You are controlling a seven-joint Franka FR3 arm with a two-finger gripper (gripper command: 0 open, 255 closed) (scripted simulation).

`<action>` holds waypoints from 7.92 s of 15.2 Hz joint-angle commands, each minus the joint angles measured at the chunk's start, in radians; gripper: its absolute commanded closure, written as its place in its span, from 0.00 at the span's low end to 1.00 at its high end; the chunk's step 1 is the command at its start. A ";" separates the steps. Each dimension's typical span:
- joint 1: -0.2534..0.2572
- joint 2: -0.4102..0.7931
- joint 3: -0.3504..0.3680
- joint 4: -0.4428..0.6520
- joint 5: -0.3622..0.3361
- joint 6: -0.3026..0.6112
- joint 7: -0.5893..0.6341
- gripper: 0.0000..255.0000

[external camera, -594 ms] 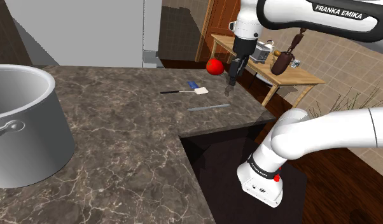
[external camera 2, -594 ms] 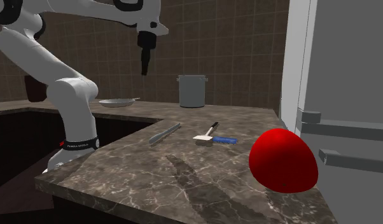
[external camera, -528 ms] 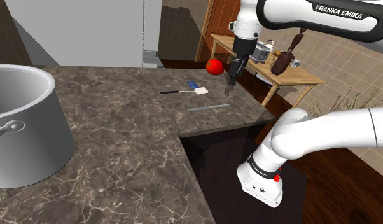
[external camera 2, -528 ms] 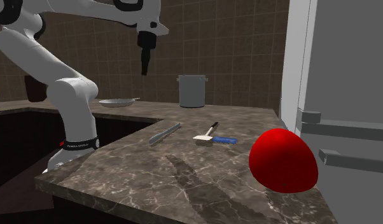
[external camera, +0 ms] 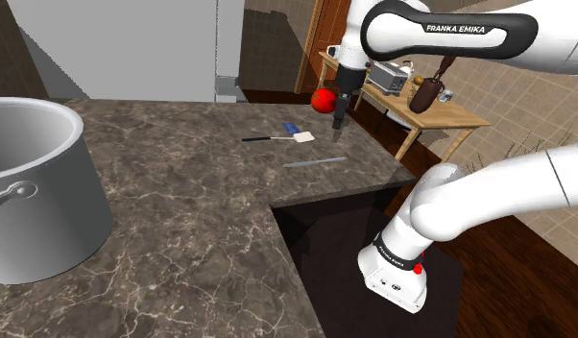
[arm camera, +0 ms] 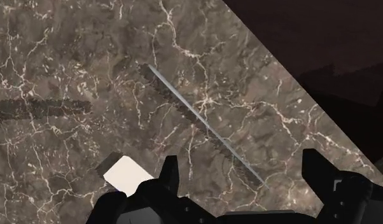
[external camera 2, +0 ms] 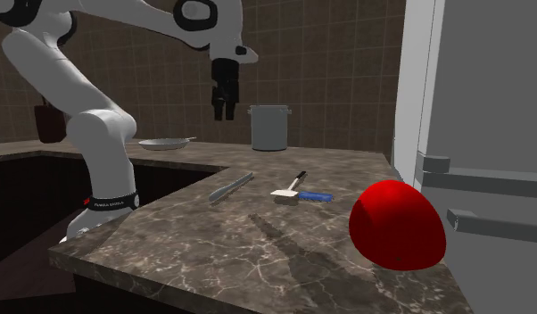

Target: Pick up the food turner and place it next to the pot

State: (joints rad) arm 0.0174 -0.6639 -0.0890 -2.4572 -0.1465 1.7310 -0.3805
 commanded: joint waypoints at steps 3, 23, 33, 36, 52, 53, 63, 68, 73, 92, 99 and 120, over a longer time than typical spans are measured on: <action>0.029 0.114 -0.079 0.001 -0.015 0.147 -0.168 0.00; 0.148 0.736 -0.247 0.267 0.260 0.547 -0.906 0.00; 0.148 0.767 -0.244 0.251 0.278 0.592 -0.918 0.00; 0.148 0.767 -0.244 0.251 0.278 0.591 -0.918 1.00; 0.151 0.704 -0.248 0.294 0.242 0.491 -0.888 1.00; 0.151 0.697 -0.248 0.300 0.238 0.478 -0.885 1.00; 0.153 0.640 -0.247 0.376 0.209 0.350 -0.859 1.00; 0.153 0.619 -0.246 0.422 0.199 0.285 -0.849 1.00; 0.154 0.604 -0.244 0.473 0.192 0.219 -0.841 1.00; 0.155 0.598 -0.243 0.723 0.187 -0.036 -0.827 1.00; 0.154 0.619 -0.245 0.841 0.194 -0.134 -0.827 1.00; 0.314 0.403 -0.002 0.668 0.171 -0.156 -0.420 1.00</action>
State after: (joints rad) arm 0.3214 -0.2502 -0.1085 -1.7743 0.0226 1.5702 -0.8295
